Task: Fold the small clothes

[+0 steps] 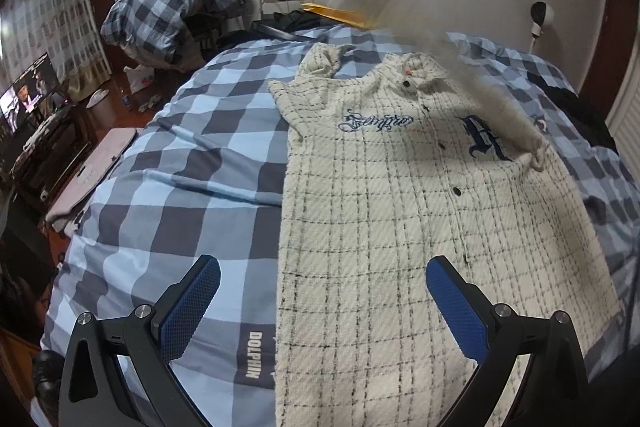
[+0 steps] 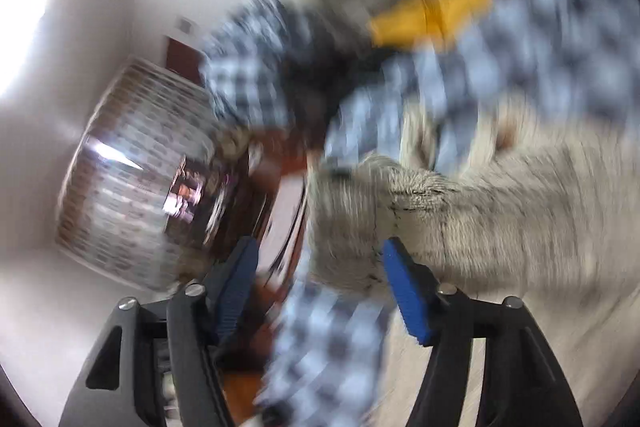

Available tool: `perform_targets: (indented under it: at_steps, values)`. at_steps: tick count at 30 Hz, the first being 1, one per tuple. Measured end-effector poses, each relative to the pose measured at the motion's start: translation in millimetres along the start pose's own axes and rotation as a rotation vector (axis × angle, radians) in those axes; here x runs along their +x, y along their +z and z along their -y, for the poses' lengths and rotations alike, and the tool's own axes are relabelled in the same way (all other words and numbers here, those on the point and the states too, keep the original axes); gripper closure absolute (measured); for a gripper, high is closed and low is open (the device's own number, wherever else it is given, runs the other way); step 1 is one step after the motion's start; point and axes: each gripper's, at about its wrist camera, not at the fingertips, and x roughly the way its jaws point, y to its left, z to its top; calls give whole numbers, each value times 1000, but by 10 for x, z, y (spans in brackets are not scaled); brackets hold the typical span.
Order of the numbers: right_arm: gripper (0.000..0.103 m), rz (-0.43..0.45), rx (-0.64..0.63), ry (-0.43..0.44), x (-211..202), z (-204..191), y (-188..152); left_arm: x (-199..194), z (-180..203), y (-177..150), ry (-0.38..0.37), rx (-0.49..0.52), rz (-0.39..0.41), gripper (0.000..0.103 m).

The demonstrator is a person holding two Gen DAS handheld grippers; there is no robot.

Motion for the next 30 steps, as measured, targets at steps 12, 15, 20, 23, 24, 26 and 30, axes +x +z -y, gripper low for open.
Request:
perform_targets:
  at_steps: [12,15,20,23,24,26,30]
  values:
    - [20,-45,-15,-605,-1125,1697,-804,-131,92,15,-16,34,44,0]
    - [20,-168,11,-777,-1250,2375,-1298,-133,141,-23,3,64,47,0]
    - [20,-394,166,-803,-1249,3494,-2087,-133,177,-57,41,95,59,0]
    - [22,-399,207,-743,-1118,3725,-2266,-86,164,-84,66,101,49,0]
    - [26,-380,209,-729,-1069,3771,-2267,-68,158,-87,71,101,45,0]
    - [76,-369,223,-673,-979,3831,-2249,-25,140,-99,86,101,35,0]
    - [101,-373,137,-645,-763,3735,-2233,37,105,-114,110,97,20,0]
